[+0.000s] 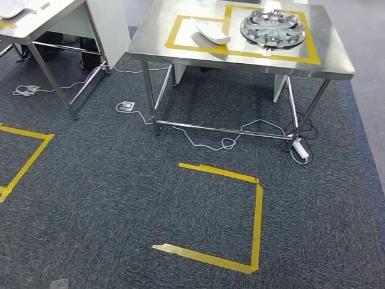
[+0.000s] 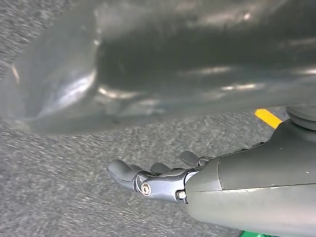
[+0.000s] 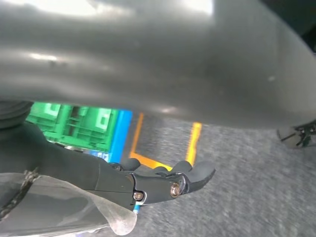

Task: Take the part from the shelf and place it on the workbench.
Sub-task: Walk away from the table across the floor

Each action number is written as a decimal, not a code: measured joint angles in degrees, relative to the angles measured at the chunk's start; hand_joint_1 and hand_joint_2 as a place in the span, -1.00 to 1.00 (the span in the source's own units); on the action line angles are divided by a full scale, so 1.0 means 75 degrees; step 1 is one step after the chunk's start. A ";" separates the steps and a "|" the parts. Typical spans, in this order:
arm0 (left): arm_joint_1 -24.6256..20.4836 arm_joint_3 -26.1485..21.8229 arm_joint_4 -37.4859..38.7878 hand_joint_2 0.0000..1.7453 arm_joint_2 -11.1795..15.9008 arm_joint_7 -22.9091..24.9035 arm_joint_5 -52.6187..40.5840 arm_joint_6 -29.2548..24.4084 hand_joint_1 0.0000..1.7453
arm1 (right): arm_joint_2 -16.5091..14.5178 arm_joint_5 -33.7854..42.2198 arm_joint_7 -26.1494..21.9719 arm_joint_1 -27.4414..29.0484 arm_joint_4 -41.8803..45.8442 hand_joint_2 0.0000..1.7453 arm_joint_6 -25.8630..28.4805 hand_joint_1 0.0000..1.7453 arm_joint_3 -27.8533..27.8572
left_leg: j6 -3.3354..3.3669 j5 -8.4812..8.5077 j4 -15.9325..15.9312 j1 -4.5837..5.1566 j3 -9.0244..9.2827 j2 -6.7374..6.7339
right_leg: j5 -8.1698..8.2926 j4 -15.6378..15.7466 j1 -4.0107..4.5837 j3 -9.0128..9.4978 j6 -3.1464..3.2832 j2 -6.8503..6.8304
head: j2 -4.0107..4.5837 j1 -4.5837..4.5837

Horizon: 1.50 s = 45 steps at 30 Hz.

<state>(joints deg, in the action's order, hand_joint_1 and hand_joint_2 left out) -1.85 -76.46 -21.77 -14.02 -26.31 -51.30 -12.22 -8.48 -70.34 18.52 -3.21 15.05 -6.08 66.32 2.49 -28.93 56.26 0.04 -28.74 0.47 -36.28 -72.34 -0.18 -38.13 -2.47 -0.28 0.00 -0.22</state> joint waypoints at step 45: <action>-0.0047 -0.0052 0.0248 -1.00 0.0088 -0.0186 -0.0047 -0.0036 -1.00 | -0.0003 -0.0012 -0.0031 0.0084 0.0004 -1.00 -0.0007 -1.00 0.0012 | -0.0480 -0.0678 0.1836 -0.0033 -0.1160 0.0046 | 0.0843 0.2215 -0.0069 0.1358 0.0393 -0.0128 | 0.0000 0.0136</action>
<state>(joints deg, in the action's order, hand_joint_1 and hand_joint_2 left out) -2.20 -76.85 -19.91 -13.36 -27.70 -51.65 -12.49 -8.50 -70.42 18.29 -2.57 15.08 -6.13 66.41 -1.11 -34.01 70.03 -0.21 -37.44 0.81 -29.96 -55.73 -0.69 -27.94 0.47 -1.24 0.00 0.80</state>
